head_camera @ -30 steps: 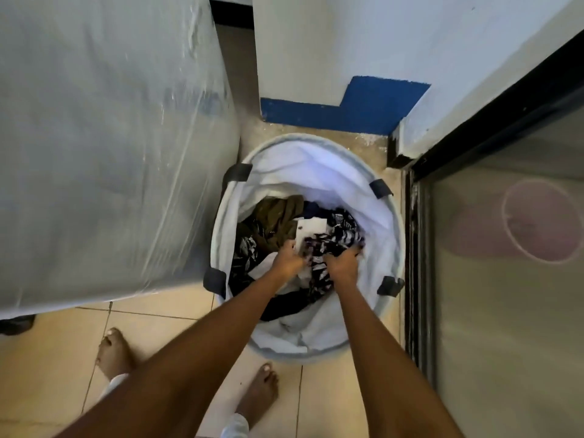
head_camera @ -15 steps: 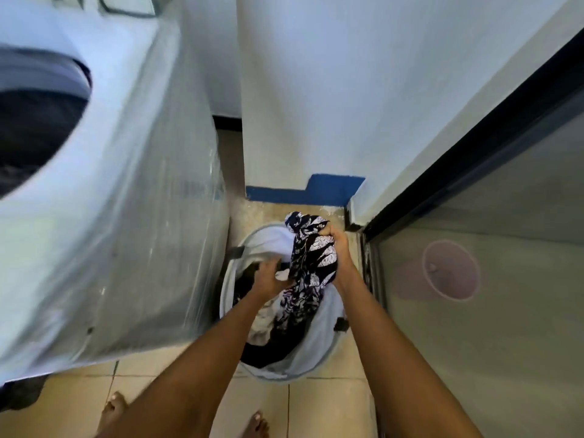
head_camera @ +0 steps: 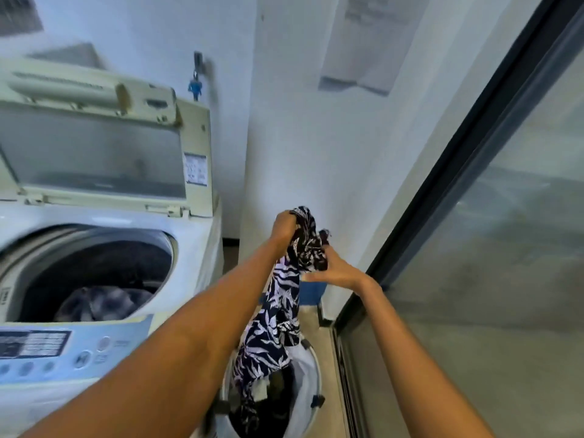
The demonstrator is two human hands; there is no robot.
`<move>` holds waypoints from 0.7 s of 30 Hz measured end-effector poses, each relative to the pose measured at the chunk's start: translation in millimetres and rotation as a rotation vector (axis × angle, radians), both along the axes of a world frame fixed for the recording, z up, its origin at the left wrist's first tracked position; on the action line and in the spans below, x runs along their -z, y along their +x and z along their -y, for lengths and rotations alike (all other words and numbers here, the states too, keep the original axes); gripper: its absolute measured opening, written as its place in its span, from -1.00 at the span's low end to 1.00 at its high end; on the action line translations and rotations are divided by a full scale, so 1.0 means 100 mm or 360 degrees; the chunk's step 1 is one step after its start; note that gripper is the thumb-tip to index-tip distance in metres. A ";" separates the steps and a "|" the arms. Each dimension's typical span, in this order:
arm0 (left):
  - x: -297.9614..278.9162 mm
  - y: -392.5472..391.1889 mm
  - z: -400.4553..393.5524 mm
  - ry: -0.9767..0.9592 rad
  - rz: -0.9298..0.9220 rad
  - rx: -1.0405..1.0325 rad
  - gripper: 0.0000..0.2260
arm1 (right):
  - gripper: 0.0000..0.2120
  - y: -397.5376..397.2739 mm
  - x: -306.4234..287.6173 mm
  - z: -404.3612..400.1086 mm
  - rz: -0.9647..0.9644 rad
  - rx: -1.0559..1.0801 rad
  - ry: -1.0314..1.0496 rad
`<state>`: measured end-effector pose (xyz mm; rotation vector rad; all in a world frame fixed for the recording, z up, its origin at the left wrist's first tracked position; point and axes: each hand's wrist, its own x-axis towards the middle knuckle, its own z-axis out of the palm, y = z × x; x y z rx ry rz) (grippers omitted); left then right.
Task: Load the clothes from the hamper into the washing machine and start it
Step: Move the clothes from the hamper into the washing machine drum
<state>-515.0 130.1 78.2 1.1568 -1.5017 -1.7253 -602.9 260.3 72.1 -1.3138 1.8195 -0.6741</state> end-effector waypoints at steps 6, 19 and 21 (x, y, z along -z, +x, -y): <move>-1.03 0.30 -0.14 -0.0184 -0.0269 0.0306 -0.81 | -0.51 0.40 -0.50 0.24 0.0090 0.0581 -0.0471; -0.36 0.86 -0.01 -0.0568 0.0102 0.0015 -0.63 | -0.58 0.61 -1.87 0.76 0.1216 0.1041 -0.1011; -0.52 0.86 0.04 -0.0471 0.0057 -0.0169 -0.75 | -0.55 0.61 -1.89 0.72 0.0935 0.1042 -0.0990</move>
